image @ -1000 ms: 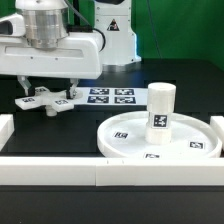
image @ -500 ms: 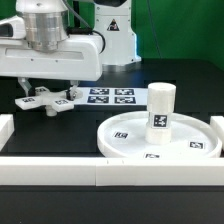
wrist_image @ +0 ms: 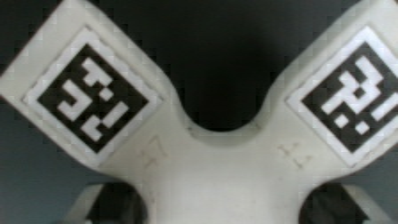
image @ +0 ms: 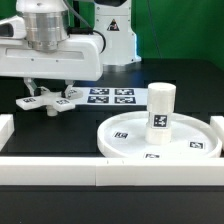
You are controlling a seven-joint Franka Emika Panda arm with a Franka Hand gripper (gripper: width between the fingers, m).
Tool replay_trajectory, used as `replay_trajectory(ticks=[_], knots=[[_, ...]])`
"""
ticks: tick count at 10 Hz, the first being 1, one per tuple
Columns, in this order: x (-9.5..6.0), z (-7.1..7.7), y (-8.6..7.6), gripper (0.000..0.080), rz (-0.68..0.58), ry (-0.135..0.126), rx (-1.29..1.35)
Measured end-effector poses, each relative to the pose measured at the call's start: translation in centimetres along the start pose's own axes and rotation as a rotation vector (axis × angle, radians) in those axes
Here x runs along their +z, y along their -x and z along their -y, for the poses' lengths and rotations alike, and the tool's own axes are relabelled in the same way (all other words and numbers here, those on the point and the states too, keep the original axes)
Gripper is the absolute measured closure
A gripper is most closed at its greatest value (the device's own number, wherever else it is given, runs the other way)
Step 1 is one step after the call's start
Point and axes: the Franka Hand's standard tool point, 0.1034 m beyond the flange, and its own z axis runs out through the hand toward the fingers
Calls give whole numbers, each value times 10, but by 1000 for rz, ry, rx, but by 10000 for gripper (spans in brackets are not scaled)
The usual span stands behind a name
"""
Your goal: Assemble round table
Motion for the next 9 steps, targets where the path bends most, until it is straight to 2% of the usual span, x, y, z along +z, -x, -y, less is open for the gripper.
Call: replay_trajectory(ticks=[2,3,6,9], knots=[[-3,5,-2,363,4,-6,-1],[-9,12,-7,363,4,-15,-4],[-40,58,-22,361,2,-54,58],[-80,117,-44,361,9,-93,159]])
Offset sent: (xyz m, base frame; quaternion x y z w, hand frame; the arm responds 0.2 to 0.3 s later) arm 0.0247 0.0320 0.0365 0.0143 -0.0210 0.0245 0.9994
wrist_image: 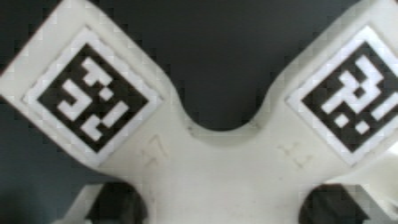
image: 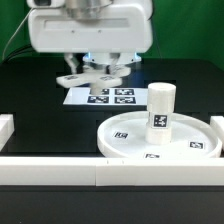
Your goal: Assemble round table
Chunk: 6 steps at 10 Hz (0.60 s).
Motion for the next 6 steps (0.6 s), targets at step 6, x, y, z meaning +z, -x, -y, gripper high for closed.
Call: replay_trajectory(ticks=[6], knots=[[-34,72,-39,361,24,-14,88]])
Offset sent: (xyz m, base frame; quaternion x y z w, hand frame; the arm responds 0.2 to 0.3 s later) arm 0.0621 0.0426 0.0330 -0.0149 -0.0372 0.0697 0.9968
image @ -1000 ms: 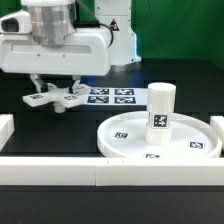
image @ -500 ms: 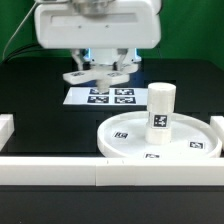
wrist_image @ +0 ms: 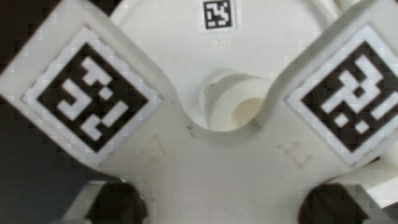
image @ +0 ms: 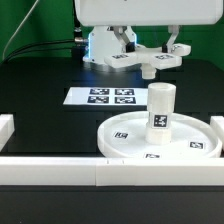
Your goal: Assemble round table
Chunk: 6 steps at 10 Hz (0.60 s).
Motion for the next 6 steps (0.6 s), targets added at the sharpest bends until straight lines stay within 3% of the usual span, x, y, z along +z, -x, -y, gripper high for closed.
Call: replay_trajectory(ticks=[3,4,6], knots=[[2,-1,1,361,2,4,-5],[4,-3,3,361,6,24,-39],[7,14,7,361,3,42,-77]])
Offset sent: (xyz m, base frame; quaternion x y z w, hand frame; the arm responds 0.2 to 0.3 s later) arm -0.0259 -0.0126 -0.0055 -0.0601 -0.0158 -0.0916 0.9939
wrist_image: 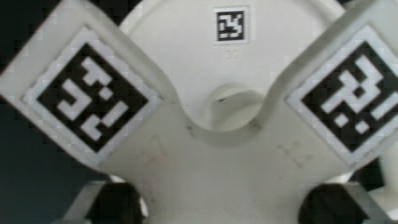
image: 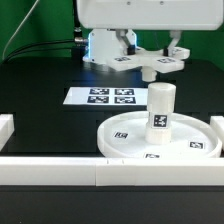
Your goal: Assemble round table
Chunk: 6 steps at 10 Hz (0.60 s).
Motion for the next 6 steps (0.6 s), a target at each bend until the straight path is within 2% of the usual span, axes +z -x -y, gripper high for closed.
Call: replay_trajectory(ticks=[6], knots=[[8,15,3,361,-1,3,-13]])
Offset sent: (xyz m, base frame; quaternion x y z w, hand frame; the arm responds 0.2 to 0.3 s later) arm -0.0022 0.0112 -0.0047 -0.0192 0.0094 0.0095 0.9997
